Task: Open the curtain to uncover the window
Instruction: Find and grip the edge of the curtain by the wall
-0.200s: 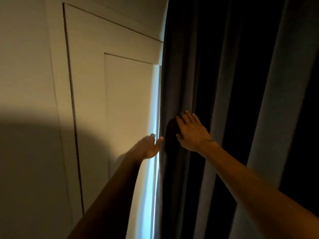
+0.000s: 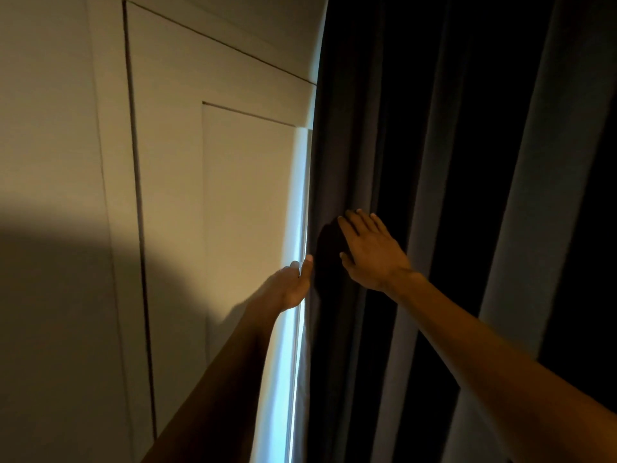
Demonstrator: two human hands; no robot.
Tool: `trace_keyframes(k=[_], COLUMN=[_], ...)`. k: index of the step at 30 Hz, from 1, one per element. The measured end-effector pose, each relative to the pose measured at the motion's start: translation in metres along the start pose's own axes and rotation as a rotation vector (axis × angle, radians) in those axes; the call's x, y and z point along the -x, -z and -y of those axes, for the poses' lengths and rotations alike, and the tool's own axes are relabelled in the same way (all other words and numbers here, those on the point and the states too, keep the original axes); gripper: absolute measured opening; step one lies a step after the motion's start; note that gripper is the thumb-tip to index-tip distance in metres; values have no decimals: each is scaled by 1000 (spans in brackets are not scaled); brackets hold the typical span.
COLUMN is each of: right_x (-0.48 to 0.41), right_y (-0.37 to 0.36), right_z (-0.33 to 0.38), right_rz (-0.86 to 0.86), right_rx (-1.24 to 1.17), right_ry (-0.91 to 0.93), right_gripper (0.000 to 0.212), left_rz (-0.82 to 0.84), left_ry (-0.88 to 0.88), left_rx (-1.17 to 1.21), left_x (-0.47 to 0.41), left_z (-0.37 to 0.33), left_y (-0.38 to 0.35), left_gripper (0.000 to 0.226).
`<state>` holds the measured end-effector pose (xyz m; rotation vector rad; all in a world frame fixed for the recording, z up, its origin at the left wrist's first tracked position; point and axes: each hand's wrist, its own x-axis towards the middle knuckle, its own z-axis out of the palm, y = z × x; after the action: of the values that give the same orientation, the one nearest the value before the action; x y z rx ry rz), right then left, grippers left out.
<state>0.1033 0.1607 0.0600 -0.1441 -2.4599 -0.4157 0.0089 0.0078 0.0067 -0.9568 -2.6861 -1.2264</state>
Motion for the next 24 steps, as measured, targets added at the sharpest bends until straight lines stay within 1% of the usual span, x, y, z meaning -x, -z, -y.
trace_keyframes(k=[3,5,7,10,11,12,14,16,19,20,22,23,24], right_x=[-7,-13,-21,-33,-38,-42,-49,-55,-67,-71,-79,-83,-87], right_y=[11,16,21,27,29,31,34,37,38,39,38,38,38], right_z=[-5,-8,-10,-12,-11,-10,-8,-7,-6,-6,-8,-9,-11], right_rz=[5,12,11,-23,-27,-37,-75,-102,-90,-79,-46,-23,-4], right_rx=[54,85,108,116,121,124,150,196,272,291,326,345,362], right_ry=[29,51,74,108,124,144,180,222,305,328,357,365,371], right_gripper=[75,75,74,72,72,71,68,66,63,62,61,62,62], left_rz=[-17,-31,-100,-396,-475,-528,-573,-524,-278,-224,-152,-116,-93], left_ry=[53,80,90,54,42,38,55,103,244,257,221,218,231], left_rx=[289,397,425,389,374,346,310,373,581,690,847,900,978], left_x=[-1,-3,-9,-23,-26,-27,-28,-31,-35,-35,-34,-32,-32], left_z=[-5,-5,-1,4,7,9,13,15,14,15,10,8,9], left_y=[-7,-14,-22,-35,-40,-45,-56,-66,-75,-78,-78,-78,-81], left_gripper=[75,76,74,53,50,50,54,64,79,75,54,55,66])
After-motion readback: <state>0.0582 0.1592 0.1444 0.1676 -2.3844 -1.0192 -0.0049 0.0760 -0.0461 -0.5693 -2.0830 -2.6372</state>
